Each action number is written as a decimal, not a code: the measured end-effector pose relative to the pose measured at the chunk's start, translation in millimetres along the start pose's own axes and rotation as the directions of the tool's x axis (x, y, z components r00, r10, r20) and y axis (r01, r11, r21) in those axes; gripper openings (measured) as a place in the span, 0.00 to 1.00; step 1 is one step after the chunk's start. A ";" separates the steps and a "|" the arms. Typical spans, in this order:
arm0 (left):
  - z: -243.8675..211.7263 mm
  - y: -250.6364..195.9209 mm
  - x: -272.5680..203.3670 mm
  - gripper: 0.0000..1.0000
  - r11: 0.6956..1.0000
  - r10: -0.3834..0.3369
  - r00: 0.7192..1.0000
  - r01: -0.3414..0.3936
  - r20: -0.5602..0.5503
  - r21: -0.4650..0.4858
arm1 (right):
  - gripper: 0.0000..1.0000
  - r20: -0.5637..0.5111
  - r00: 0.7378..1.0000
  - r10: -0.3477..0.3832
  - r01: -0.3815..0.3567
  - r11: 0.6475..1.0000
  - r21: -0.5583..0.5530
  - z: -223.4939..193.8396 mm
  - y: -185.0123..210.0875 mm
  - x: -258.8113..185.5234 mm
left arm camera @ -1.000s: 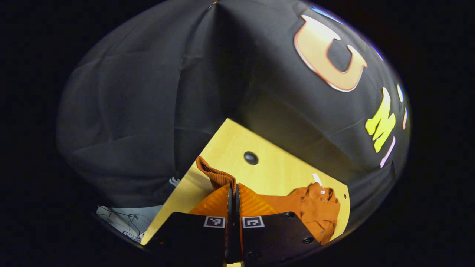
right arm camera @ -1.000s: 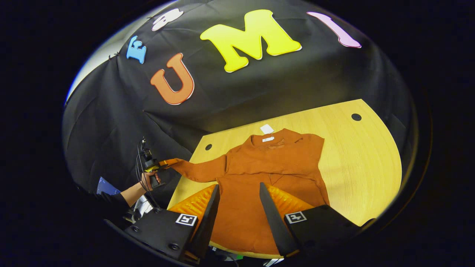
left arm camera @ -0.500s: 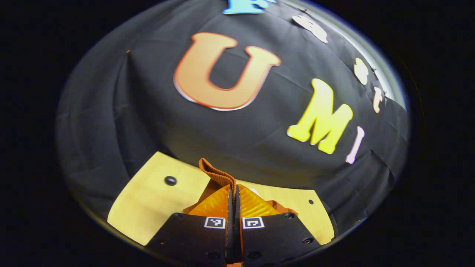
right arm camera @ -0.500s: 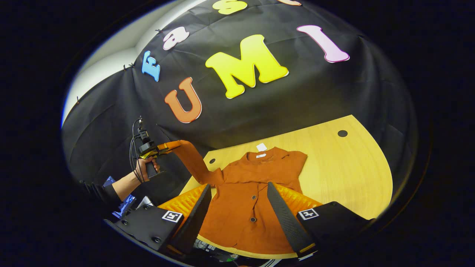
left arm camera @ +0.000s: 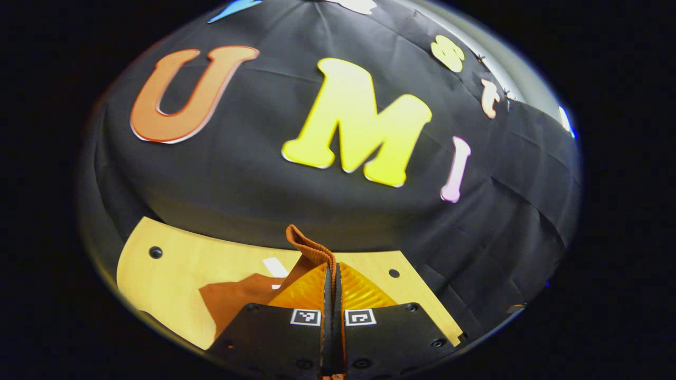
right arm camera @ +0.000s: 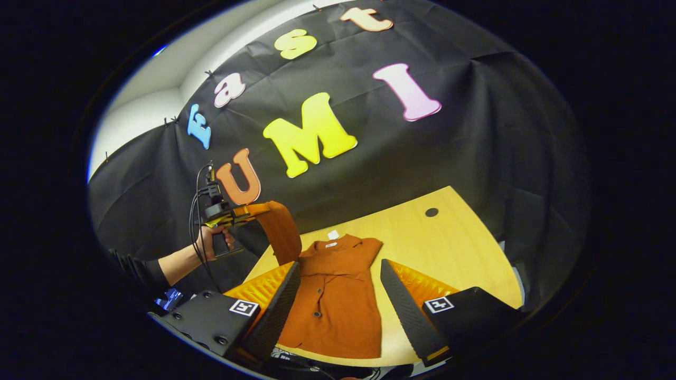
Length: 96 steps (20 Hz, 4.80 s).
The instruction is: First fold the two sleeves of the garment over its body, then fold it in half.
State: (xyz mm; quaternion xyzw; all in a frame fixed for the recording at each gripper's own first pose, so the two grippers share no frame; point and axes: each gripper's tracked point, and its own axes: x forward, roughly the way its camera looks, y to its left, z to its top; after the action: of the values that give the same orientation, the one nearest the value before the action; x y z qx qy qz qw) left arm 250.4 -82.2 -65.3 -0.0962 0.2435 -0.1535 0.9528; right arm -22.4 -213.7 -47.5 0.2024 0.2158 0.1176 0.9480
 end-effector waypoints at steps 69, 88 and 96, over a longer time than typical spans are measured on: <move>-407.8 199.3 -301.7 1.00 0.972 0.097 0.884 -0.184 -0.458 -0.149 | 0.94 -0.421 0.857 -0.297 0.255 0.955 -0.153 -264.5 -57.5 16.1; -427.8 168.3 -284.0 0.21 0.956 0.144 0.818 -0.260 -0.557 -0.135 | 0.86 -0.572 0.684 -0.454 0.214 0.874 -0.437 -350.6 -46.2 59.7; -429.6 164.0 -285.8 0.03 0.952 0.160 0.806 -0.279 -0.570 -0.127 | 0.09 -0.638 0.674 -0.373 0.290 0.928 -0.235 -350.3 -42.2 64.3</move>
State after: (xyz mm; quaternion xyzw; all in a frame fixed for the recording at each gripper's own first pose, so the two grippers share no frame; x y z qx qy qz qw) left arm -159.9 121.3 -354.2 -0.1161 0.5323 -0.0371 0.8377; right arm -120.2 -114.7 -378.0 0.0492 0.5689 0.0206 0.8206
